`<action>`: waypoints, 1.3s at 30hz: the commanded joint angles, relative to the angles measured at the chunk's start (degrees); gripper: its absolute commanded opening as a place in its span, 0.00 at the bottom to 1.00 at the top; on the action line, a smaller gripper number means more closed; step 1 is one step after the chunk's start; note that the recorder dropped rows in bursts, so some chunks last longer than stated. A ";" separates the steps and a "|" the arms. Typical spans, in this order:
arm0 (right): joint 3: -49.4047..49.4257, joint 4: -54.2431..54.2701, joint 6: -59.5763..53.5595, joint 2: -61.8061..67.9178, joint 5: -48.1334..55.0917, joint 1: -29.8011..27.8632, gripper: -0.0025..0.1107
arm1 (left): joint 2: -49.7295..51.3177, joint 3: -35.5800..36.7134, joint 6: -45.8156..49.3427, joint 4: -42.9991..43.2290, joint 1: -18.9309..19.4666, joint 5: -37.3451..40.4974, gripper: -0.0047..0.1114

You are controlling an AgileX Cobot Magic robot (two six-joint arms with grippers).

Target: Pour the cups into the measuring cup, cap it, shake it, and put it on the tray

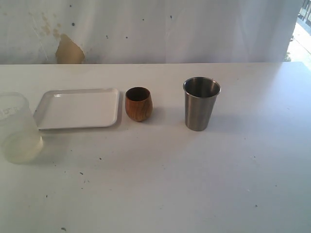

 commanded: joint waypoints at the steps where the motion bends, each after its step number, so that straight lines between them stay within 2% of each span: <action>1: 0.23 -0.21 0.16 -0.25 -0.18 -0.10 0.02 | -0.63 -0.76 -0.17 0.27 -0.19 -2.72 0.04; 39: 0.23 -0.21 0.16 -0.25 -0.18 -0.10 0.02 | -0.63 -0.76 1.24 3.19 -0.19 -5.98 0.04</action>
